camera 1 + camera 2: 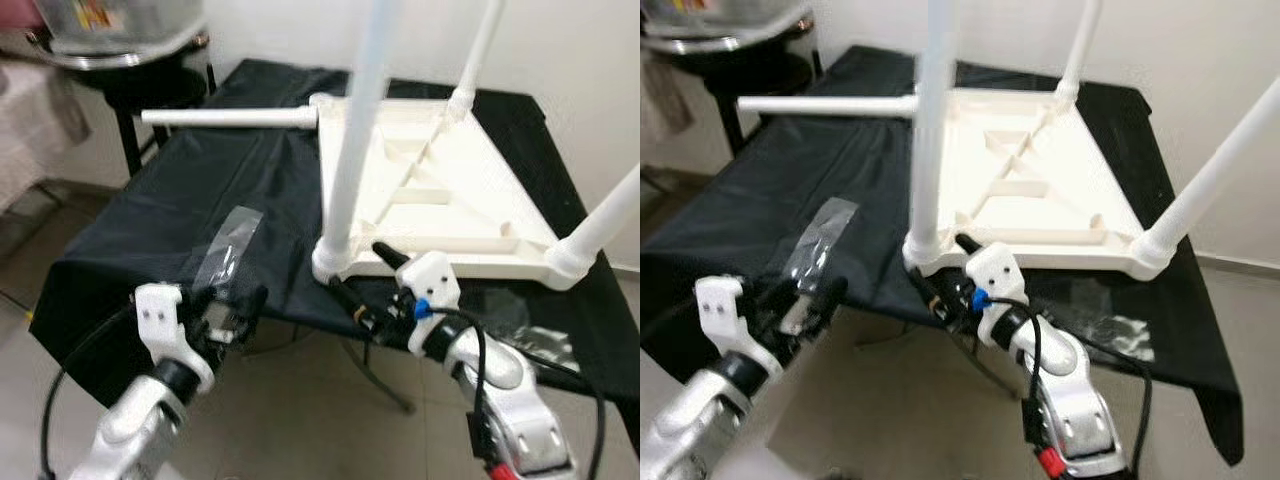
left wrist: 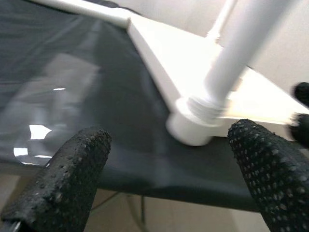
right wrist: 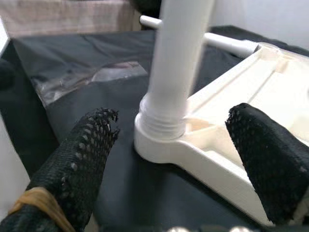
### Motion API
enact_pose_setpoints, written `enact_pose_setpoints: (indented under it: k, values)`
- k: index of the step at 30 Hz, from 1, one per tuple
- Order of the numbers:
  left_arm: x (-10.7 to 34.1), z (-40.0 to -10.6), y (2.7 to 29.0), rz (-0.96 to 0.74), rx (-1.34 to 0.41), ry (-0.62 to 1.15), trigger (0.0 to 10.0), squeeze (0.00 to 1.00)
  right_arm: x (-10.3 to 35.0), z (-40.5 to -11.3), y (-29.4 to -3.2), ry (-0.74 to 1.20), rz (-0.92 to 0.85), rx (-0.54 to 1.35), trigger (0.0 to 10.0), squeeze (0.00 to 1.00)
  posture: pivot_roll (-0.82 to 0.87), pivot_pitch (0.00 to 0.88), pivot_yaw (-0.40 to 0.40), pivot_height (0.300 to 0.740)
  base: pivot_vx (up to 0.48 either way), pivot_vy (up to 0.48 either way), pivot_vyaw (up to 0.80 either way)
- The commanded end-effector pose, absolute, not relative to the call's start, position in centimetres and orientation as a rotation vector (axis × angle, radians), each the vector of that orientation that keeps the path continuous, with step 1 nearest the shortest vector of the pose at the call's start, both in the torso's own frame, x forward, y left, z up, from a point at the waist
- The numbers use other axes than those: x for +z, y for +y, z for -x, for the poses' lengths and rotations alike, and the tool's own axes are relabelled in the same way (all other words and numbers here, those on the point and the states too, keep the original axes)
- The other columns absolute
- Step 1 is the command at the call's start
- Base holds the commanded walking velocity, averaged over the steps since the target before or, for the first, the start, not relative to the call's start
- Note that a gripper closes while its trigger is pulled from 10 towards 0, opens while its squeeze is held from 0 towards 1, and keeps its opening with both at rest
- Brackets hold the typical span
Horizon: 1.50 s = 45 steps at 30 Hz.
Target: Building children table
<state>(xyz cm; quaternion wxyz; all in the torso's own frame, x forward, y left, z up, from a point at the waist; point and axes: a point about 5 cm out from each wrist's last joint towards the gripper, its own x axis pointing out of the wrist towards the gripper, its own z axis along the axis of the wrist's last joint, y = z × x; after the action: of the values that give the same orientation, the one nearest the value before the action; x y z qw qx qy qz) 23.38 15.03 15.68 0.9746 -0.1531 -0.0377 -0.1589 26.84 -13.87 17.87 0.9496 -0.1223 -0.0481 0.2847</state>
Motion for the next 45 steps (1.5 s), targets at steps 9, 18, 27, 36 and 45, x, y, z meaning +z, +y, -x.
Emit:
enact_pose_setpoints:
  k: [9, 18, 27, 36, 45]
  values:
    - [15.5, -23.6, 15.1, 0.266, -0.322, -0.067, 10.0, 0.00, 17.0, -27.2, -14.1, -0.057, 0.341, 0.596, 10.0, 0.00, -0.02, 0.162, -0.051, 0.740, 0.000, -0.049, 0.09]
    - [15.9, -23.9, 14.2, 0.247, -0.353, -0.071, 10.0, 0.00, 18.2, -31.0, -16.4, 0.060, 0.576, 0.684, 10.0, 0.00, -0.02, 0.174, -0.055, 0.740, 0.000, 0.000, 0.00]
    - [16.4, -22.9, 13.4, 0.223, -0.385, -0.077, 10.0, 0.00, 20.8, -36.5, -14.6, 0.087, 0.628, 0.921, 10.0, 0.00, 0.01, 0.238, -0.074, 0.740, 0.000, 0.000, 0.00]
    - [16.8, -21.2, 13.2, 0.208, -0.391, -0.074, 10.0, 0.00, 22.3, -37.5, -13.5, 0.154, 0.619, 1.112, 10.0, 0.00, 0.03, 0.288, -0.091, 0.740, 0.000, 0.000, 0.00]
    - [16.9, -19.9, 12.9, 0.225, -0.393, -0.052, 10.0, 0.00, 23.7, -38.0, -14.9, 0.267, 0.710, 1.210, 10.0, 0.00, 0.02, 0.326, -0.106, 0.740, 0.000, 0.000, 0.00]
